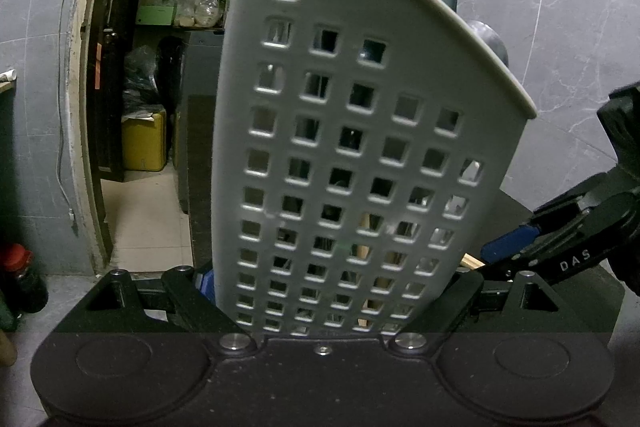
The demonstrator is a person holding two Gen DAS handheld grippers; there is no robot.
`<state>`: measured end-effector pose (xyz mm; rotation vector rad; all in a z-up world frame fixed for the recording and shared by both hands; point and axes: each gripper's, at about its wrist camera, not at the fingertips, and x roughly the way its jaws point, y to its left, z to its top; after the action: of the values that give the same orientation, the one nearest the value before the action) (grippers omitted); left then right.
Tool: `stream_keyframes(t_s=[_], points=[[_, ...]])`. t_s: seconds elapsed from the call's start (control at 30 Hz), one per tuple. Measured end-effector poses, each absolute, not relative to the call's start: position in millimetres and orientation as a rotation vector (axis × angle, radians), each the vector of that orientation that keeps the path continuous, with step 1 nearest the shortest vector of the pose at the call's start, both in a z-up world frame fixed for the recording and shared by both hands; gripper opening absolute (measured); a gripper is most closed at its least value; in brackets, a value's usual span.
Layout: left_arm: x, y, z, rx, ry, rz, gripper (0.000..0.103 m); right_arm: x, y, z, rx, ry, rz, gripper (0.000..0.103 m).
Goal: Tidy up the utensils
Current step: 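Close the right tool on both wooden chopsticks together and lift them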
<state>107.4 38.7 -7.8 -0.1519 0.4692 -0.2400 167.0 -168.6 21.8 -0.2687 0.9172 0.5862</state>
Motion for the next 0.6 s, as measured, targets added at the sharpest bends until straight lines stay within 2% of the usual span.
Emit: stream_keyframes(t_s=[0.13,0.2,0.27,0.3,0.47,0.6], points=[[108.2,38.3,-7.6,-0.15,0.47,-0.24,0.089,173.7,-161.3,23.6,-0.286,0.944,0.592,0.048],[109.1,37.1,-7.4,-0.148,0.471,-0.24,0.089,178.3,-158.1,25.5,-0.29,0.961,0.59,0.039],[109.3,36.5,-6.9,-0.148,0.472,-0.24,0.089,182.9,-154.1,27.1,-0.295,0.977,0.592,0.02],[109.4,35.8,-6.6,-0.146,0.473,-0.238,0.089,184.7,-152.5,27.3,-0.299,0.985,0.59,0.015],[109.2,33.8,-5.2,-0.151,0.471,-0.242,0.089,190.0,-137.5,30.5,-0.379,1.04,0.568,0.012],[108.6,34.0,-4.9,-0.153,0.471,-0.25,0.089,199.1,-161.4,27.2,-0.221,1.004,0.545,0.013]])
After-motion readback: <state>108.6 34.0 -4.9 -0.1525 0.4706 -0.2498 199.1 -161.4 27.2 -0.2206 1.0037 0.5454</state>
